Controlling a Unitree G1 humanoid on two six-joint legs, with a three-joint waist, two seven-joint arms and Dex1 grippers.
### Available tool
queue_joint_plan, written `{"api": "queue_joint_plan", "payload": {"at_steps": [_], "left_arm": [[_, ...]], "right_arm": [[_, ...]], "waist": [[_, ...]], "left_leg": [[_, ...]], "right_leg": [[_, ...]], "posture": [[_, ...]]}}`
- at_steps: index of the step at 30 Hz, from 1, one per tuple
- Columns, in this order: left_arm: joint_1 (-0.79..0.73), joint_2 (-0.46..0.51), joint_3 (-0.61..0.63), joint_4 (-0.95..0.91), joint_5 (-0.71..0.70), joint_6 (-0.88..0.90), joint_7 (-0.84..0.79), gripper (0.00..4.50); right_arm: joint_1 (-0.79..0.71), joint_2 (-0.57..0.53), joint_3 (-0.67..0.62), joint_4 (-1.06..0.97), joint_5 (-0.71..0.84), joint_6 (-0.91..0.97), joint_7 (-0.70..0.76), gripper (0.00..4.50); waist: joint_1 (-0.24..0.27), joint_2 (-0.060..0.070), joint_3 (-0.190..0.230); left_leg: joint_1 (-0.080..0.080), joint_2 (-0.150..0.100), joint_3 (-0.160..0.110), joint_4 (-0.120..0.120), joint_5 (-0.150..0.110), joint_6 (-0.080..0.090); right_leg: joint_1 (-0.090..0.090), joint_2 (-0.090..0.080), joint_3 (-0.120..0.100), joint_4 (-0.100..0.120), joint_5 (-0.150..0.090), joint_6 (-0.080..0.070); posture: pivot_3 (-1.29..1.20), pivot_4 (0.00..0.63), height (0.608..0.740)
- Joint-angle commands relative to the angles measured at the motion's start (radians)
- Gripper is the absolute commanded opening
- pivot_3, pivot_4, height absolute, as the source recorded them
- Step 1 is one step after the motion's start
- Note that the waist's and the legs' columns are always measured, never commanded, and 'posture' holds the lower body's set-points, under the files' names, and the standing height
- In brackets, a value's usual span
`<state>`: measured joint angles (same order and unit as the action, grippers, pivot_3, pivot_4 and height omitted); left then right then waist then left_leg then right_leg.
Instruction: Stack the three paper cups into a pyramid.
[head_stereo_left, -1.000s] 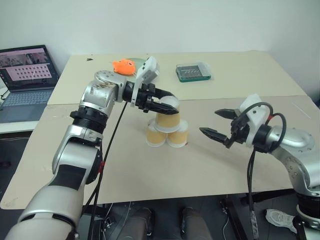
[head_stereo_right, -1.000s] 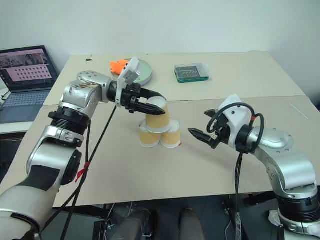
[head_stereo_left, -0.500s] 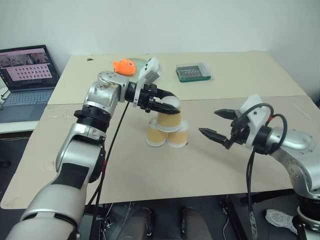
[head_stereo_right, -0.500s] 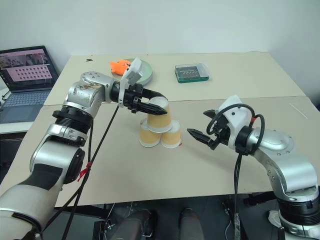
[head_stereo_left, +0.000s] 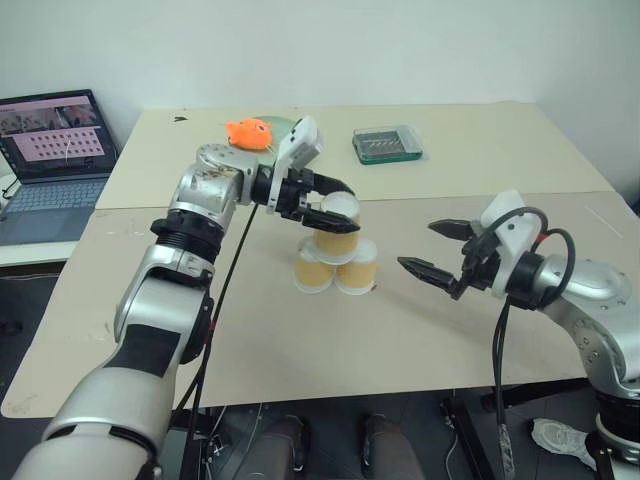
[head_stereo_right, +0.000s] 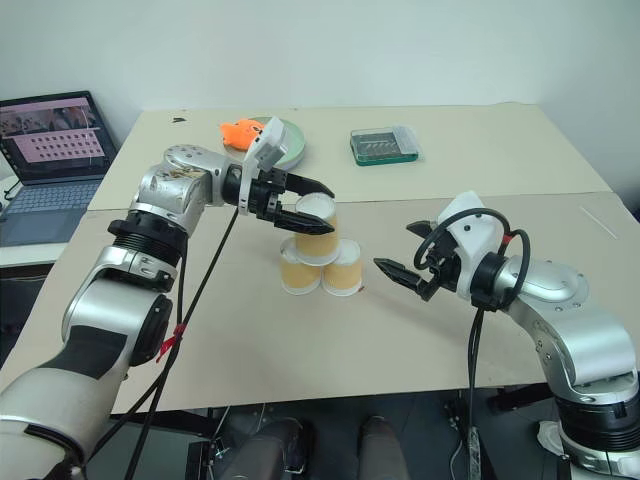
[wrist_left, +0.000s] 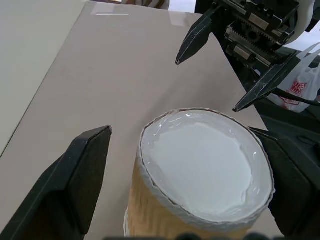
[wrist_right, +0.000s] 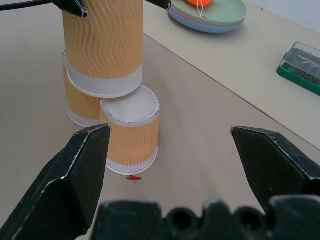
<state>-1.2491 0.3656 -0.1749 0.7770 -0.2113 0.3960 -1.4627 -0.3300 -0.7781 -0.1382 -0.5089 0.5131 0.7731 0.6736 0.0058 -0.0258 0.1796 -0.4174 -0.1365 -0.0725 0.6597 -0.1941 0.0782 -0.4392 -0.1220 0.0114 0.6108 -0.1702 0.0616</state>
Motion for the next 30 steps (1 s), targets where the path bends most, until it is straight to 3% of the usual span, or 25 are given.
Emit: {"api": "queue_joint_plan", "payload": {"at_steps": [1,17,22,26,30], "left_arm": [[-0.044,0.006,0.029,-0.019,-0.010,0.004,0.005,4.47],[-0.070,0.050,0.135,-0.145,-0.087,0.117,0.062,4.47],[-0.072,0.086,0.300,-0.192,-0.159,0.186,0.275,4.47],[0.022,0.127,0.463,-0.382,-0.225,0.301,0.524,4.47],[0.216,0.149,0.610,-0.657,-0.272,0.450,0.765,4.47]], "right_arm": [[-0.021,-0.014,-0.017,-0.005,-0.002,-0.015,0.003,4.50],[-0.058,-0.005,0.015,0.045,-0.025,-0.041,0.030,4.50],[-0.050,-0.009,0.003,0.046,-0.025,-0.040,0.027,4.50],[-0.013,-0.018,-0.070,0.036,-0.004,-0.018,0.009,4.50],[0.041,-0.043,-0.183,0.053,0.006,0.002,0.001,4.50]], "waist": [[0.000,0.000,0.000],[-0.002,0.000,0.000],[-0.007,0.000,0.000],[-0.014,0.000,0.000],[-0.016,0.001,0.000]], "left_leg": [[0.000,0.000,0.000,0.000,0.000,0.000],[0.000,0.000,0.000,0.000,0.000,0.000],[-0.001,0.000,0.000,0.000,0.000,0.000],[-0.001,0.000,0.000,0.000,0.000,0.000],[0.000,0.000,0.000,0.000,0.000,-0.001]], "right_leg": [[0.000,0.000,0.000,0.000,0.000,0.000],[0.000,0.000,0.000,0.000,0.000,0.000],[-0.001,0.000,0.000,0.000,0.000,0.000],[-0.002,0.000,0.001,0.001,0.000,0.000],[-0.001,0.000,0.001,0.001,0.000,0.000]], "posture": [[0.00,0.150,0.740],[0.00,0.150,0.740],[0.00,0.150,0.740],[0.00,0.150,0.740],[0.00,0.150,0.740]]}}
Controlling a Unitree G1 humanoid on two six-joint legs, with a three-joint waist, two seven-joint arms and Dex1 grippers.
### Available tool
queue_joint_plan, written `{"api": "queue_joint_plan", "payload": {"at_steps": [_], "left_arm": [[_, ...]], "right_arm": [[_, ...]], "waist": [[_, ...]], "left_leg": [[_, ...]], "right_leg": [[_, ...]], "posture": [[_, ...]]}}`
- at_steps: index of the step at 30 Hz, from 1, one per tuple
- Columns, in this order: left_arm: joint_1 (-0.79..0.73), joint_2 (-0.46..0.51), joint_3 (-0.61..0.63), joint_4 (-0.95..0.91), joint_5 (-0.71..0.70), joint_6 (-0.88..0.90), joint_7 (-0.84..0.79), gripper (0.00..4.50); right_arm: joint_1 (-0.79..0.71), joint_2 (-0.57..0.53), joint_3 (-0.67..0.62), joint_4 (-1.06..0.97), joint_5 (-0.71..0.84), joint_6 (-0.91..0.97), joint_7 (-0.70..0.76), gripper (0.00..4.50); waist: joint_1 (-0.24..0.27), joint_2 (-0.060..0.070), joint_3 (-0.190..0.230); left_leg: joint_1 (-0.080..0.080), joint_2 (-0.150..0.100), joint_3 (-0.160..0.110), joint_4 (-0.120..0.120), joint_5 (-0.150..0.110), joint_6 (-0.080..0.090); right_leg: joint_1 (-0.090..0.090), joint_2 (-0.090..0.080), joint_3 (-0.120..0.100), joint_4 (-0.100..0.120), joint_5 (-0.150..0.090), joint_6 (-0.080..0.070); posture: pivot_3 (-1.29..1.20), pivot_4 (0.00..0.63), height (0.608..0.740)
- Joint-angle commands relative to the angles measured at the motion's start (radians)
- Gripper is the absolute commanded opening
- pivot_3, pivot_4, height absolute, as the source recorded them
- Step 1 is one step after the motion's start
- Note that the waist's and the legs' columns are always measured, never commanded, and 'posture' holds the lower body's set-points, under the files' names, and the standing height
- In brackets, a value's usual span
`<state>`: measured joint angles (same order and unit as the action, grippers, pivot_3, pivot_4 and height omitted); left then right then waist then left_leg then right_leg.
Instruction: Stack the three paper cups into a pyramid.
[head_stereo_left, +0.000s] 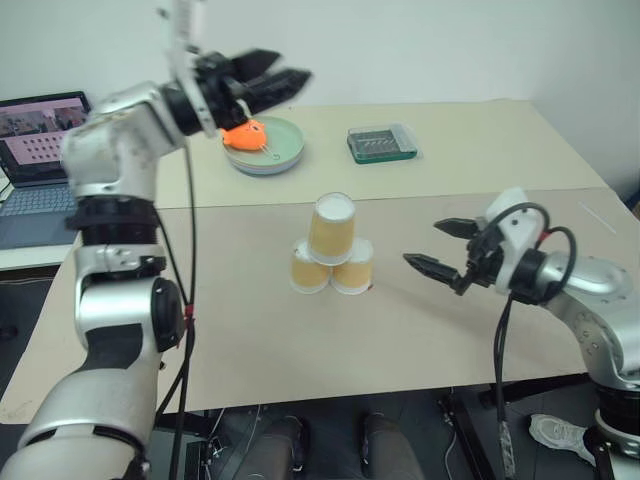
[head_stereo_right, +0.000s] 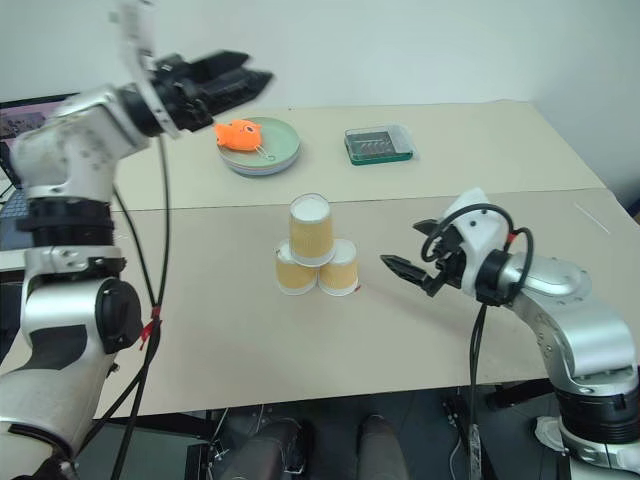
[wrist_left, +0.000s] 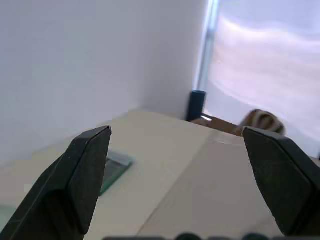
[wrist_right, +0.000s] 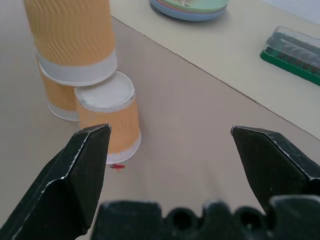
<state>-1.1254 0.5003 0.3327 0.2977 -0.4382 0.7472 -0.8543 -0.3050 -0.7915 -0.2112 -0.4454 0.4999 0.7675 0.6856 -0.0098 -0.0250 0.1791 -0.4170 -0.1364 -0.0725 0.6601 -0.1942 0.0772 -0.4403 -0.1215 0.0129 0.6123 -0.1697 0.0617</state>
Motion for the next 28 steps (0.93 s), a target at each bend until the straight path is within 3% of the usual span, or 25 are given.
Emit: {"api": "queue_joint_plan", "payload": {"at_steps": [1,6,8,12,16,28], "left_arm": [[0.137,0.011,0.139,-0.234,-0.056,0.131,0.217,4.47],[0.464,-0.006,0.267,-0.472,0.019,0.148,0.481,4.47],[0.541,-0.067,0.327,-0.511,0.031,0.109,0.597,4.47],[0.671,-0.153,0.334,-0.551,0.087,-0.004,0.722,4.47],[0.795,-0.210,0.274,-0.534,0.135,-0.147,0.742,4.47],[0.838,-0.219,0.242,-0.371,0.175,-0.464,0.789,4.47]], "right_arm": [[0.024,-0.037,-0.131,0.000,0.019,0.012,-0.015,4.50],[-0.017,-0.011,-0.134,0.142,-0.107,0.030,-0.204,4.50],[-0.043,0.029,-0.104,0.204,-0.165,0.006,-0.286,4.50],[-0.078,0.130,-0.110,0.296,-0.215,-0.085,-0.376,4.50],[-0.058,0.203,-0.108,0.408,-0.255,-0.240,-0.401,4.50],[-0.060,0.238,-0.117,0.649,-0.290,-0.491,-0.417,4.50]], "waist": [[0.000,0.000,0.000],[-0.002,0.000,0.000],[0.005,0.000,0.000],[0.021,-0.001,-0.001],[0.030,-0.001,-0.001],[0.017,0.002,-0.002]], "left_leg": [[0.001,0.000,0.000,0.000,0.000,0.000],[0.003,0.001,0.001,0.000,0.000,-0.002],[0.004,0.001,0.001,0.000,0.000,-0.003],[0.004,0.002,0.002,0.000,0.001,-0.005],[0.004,0.002,0.002,0.000,0.000,-0.005],[0.005,0.004,0.003,0.000,0.000,-0.005]], "right_leg": [[0.001,0.000,0.000,0.000,0.000,0.000],[0.002,0.001,0.001,0.000,0.001,-0.001],[0.002,0.001,0.001,0.000,0.002,-0.002],[0.003,0.003,0.001,-0.001,0.003,-0.003],[0.003,0.003,0.001,-0.001,0.003,-0.003],[0.004,0.006,0.002,-0.002,0.003,-0.003]], "posture": [[0.00,0.150,0.740],[0.00,0.150,0.740],[0.00,0.150,0.740],[0.00,0.150,0.740],[0.00,0.150,0.740],[0.00,0.150,0.740]]}}
